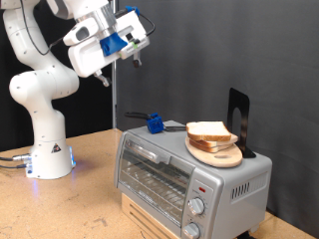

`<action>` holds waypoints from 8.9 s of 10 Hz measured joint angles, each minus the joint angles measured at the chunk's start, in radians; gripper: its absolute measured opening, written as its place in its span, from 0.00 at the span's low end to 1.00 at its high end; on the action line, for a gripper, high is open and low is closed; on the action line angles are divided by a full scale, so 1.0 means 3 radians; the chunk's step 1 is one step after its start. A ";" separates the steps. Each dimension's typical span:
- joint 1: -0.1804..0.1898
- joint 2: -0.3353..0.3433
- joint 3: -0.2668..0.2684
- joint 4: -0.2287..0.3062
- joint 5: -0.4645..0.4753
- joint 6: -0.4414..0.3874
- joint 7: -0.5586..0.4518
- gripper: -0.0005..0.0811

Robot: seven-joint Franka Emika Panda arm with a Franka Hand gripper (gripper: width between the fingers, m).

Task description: Make a piece of toast with the oven

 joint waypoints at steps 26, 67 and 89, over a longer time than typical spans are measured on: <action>-0.0194 0.0827 0.0214 -0.0853 -0.0638 0.1607 0.0211 0.84; -0.1768 0.1658 0.0544 -0.0307 0.0424 0.1468 -0.2493 0.84; -0.1285 0.0557 0.0727 0.0345 0.1430 -0.0547 -0.3820 0.84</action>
